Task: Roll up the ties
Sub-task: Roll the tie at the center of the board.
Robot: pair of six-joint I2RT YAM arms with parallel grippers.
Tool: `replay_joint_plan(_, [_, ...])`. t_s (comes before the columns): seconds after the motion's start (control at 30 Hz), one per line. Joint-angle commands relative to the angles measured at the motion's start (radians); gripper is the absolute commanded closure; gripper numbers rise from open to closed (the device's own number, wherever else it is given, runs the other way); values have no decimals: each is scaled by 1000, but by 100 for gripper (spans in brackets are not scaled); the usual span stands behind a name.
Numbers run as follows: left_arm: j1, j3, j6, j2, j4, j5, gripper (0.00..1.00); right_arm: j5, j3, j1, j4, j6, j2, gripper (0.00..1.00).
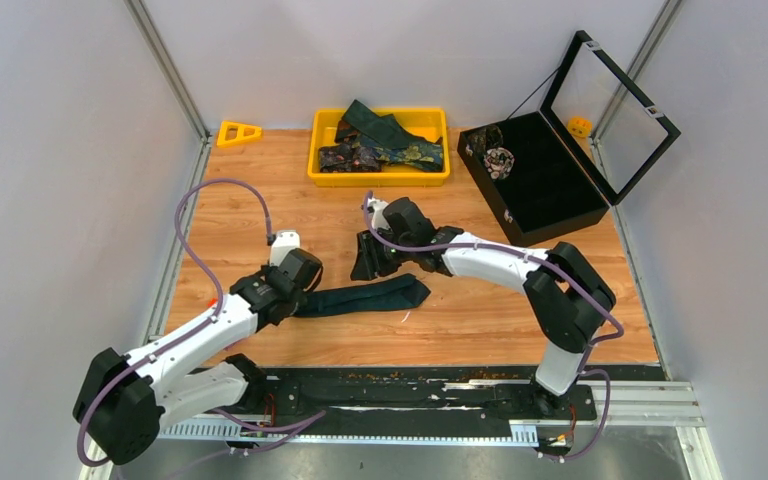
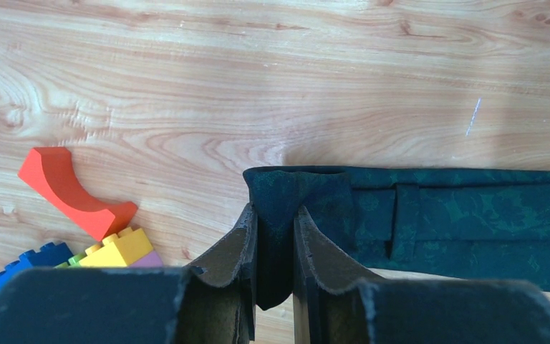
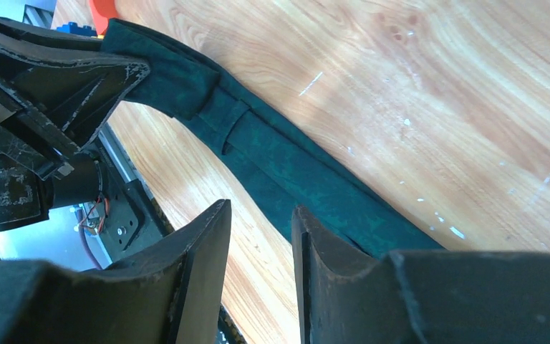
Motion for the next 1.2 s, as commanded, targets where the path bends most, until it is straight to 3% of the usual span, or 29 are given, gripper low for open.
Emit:
replay_joint_plan(0.0, [-11,60,26,29,-20,-63,100,7,-21,-19,43,-8,-60,62])
replay_joint_plan(0.7, [-197,191,-96,284,-178,-294,100,-23,-106,-76,91,15,-120,62])
replay_joint_plan(1.17, [-303,257,-179,498,-245,-338,100,-41,-149,-105,116,28,-159,62])
